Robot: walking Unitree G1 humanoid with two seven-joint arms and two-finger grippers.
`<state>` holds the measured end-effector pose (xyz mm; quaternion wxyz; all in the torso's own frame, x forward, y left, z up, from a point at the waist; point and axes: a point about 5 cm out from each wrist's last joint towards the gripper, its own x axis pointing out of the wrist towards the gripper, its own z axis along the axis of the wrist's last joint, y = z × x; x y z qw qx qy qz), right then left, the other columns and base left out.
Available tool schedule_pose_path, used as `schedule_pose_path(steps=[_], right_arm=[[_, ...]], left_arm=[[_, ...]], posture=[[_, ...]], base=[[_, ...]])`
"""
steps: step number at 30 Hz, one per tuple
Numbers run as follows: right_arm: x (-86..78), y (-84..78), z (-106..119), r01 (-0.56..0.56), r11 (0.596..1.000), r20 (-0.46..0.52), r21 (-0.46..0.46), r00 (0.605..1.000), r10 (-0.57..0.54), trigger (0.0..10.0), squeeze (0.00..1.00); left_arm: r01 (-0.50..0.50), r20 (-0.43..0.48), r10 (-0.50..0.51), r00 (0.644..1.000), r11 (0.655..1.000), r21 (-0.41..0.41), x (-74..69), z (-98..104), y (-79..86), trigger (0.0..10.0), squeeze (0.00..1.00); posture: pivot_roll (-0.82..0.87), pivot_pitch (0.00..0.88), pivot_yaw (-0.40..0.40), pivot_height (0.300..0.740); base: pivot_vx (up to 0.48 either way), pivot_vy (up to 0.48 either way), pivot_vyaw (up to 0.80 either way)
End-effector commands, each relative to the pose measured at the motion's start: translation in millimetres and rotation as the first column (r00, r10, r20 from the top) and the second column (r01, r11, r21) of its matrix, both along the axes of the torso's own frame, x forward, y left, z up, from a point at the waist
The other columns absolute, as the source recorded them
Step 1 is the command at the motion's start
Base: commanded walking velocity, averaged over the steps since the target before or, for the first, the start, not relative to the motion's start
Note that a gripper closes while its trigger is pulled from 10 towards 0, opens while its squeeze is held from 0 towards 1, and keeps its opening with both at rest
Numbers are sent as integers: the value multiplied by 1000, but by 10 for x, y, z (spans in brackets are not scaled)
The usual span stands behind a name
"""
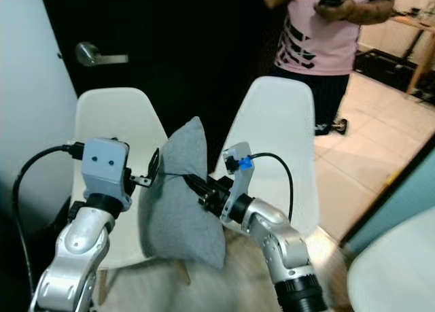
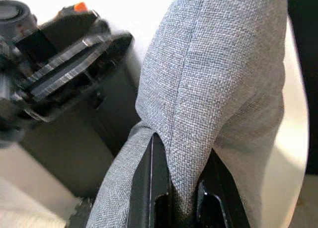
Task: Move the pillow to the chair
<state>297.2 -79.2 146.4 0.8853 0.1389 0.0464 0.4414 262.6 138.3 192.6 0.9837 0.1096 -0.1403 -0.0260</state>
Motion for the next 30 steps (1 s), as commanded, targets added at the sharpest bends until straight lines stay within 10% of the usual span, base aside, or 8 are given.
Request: schedule_pose_path(steps=[1,30], right_arm=[[-6,73,185,-38,998,88,50,996,33,10000,0],[210,59,143,83,996,-38,-42,996,-85,10000,0]], left_arm=[[-17,-4,17,1000,1000,21,-13,-17,34,10000,0],[-11,-15,11,1000,1000,14,-29,-23,25,10000,0]], posture=[[116,0,-107,740],[125,0,-111,740]], base=[[356,0,788],[207,0,208]])
